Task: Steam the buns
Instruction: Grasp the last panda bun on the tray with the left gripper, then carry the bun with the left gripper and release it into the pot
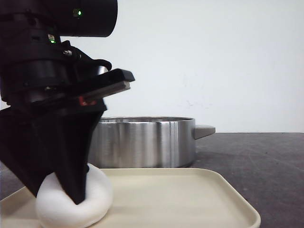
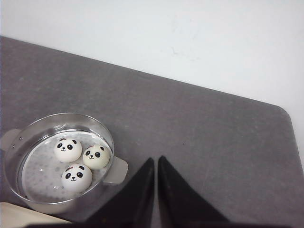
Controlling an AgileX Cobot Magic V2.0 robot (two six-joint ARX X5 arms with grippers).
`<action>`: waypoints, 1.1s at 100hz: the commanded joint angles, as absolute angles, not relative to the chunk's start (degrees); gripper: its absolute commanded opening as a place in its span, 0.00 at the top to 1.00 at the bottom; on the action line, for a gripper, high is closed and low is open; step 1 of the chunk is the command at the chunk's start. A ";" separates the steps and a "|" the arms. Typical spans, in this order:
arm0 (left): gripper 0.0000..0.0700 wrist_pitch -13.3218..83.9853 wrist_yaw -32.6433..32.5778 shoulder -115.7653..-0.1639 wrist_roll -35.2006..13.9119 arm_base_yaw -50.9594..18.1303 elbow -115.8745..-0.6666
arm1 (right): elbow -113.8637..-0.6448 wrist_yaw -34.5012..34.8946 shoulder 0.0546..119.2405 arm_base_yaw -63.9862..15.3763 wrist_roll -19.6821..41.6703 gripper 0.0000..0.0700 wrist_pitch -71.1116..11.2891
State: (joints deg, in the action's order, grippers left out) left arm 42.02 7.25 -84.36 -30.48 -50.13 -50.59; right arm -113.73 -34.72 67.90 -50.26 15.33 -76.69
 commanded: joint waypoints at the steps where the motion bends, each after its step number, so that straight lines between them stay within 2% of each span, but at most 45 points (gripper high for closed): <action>1: 0.98 42.13 5.54 -85.45 -28.86 -50.63 -51.29 | -114.72 -35.03 68.34 -50.92 16.38 0.99 -78.41; 26: 0.99 43.64 8.25 -82.59 -25.08 -50.74 -52.42 | -114.72 -35.05 68.34 -50.92 16.51 0.99 -78.85; 45: 0.99 44.18 11.90 -72.18 -26.11 -51.90 -56.99 | -114.69 -36.07 68.36 -50.92 16.53 0.99 -79.85; 63: 0.99 44.05 9.26 -66.22 -24.97 -51.62 -65.98 | -114.69 -36.05 68.36 -50.92 16.53 0.99 -79.72; 83: 0.99 46.98 4.47 -70.46 -17.28 -46.72 -79.33 | -114.69 -36.05 68.47 -50.92 16.53 0.99 -79.42; 101: 0.99 50.06 4.47 -79.29 -12.71 -40.71 -85.91 | -114.69 -36.07 68.47 -50.92 16.53 0.99 -79.33; 110: 0.99 49.58 4.45 -84.25 -11.92 -38.30 -86.61 | -114.69 -36.07 68.47 -50.92 16.53 0.99 -79.33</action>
